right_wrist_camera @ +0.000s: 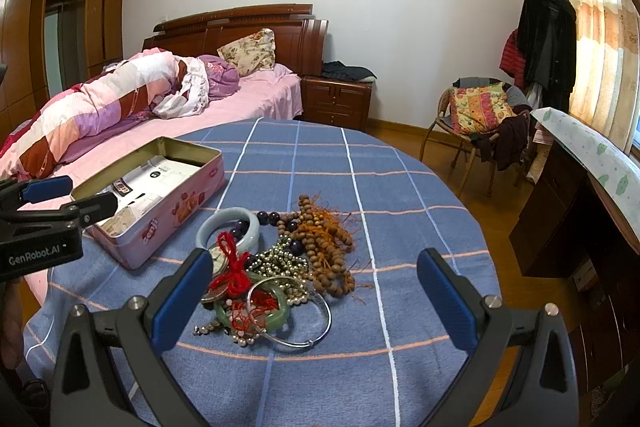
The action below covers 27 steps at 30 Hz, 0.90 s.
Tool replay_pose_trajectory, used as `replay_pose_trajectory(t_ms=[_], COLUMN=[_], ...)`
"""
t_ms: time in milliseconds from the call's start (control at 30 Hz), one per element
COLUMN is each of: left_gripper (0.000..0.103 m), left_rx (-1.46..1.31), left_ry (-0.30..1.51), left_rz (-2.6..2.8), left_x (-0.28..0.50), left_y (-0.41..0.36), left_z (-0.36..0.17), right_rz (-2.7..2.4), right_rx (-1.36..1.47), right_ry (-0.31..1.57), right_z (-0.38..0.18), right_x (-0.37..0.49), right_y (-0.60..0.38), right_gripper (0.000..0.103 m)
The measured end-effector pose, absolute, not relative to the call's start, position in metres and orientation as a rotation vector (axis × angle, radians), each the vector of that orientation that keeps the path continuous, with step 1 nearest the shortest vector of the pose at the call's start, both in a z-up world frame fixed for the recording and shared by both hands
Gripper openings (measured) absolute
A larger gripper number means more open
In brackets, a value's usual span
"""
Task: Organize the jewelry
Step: 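Move the left gripper to the silver wristwatch and grasp its band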
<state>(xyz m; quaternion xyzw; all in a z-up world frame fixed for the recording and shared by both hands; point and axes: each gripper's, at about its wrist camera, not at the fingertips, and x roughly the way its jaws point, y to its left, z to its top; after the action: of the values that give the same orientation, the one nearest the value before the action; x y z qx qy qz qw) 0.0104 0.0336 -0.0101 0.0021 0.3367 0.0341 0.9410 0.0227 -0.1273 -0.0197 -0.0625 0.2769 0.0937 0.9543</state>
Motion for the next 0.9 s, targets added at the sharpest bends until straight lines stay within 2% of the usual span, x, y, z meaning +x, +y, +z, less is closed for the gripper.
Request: replay_pose_trajectory(t_ms=[367,700,900], left_gripper=[0.075,0.075,0.075], left_rx=[0.017,0.069,0.069], left_ry=[0.725,0.789,0.783], left_rz=[0.060,-0.051,-0.082], left_x=[0.018,0.039,0.041], left_y=[0.030,-0.009,-0.021], left_z=[-0.028,-0.056,-0.053], right_rz=[0.173,0.122,0.126], right_rx=[-0.129,-0.124,-0.127], right_ry=[0.582,0.644,0.646], right_z=[-0.032,-0.055,-0.048], right_x=[0.027,0.035,0.039], right_y=[-0.137,-0.167,-0.167], right_gripper=[0.103,0.103,0.103])
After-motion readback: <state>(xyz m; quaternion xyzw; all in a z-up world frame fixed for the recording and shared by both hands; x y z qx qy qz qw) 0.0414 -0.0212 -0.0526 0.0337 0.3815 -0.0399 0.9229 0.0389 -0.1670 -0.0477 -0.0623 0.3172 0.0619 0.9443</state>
